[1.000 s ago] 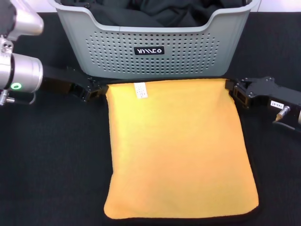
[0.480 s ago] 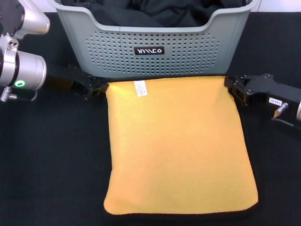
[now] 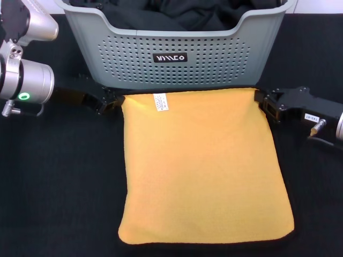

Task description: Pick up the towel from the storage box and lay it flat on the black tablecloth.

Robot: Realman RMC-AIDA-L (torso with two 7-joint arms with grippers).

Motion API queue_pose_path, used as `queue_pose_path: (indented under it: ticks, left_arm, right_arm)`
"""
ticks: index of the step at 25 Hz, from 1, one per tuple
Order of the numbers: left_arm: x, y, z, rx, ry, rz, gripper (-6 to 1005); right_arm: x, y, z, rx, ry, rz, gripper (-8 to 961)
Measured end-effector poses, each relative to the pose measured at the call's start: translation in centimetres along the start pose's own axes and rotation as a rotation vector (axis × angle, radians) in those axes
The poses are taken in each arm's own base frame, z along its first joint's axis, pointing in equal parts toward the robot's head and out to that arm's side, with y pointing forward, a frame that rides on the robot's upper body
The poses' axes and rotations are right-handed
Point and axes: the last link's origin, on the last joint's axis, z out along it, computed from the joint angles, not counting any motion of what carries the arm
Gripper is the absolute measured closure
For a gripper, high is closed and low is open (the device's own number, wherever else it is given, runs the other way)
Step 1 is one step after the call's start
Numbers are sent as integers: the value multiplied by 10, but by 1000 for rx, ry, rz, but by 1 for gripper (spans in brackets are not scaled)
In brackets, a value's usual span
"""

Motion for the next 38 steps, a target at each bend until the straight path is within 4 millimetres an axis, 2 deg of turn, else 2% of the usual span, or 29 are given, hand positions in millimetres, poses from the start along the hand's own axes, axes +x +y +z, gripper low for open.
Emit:
queue_pose_path:
  ticks: [15, 23, 26, 34, 38]
  left_arm:
    - [-2, 4, 1, -14, 25, -28, 923]
    - [-1, 5, 1, -18, 32, -25, 616]
    - [-2, 5, 1, -16, 36, -28, 489]
    - [2, 6, -7, -40, 99, -20, 421]
    - [7, 13, -24, -66, 222, 48, 422]
  right_arm:
    - [4, 2, -2, 1, -1, 30, 912]
    - [6, 1, -5, 13, -8, 34, 714]
    - [6, 1, -7, 19, -15, 33, 574]
    - [6, 2, -19, 29, -44, 11, 275]
    - [4, 9, -25, -8, -73, -16, 109]
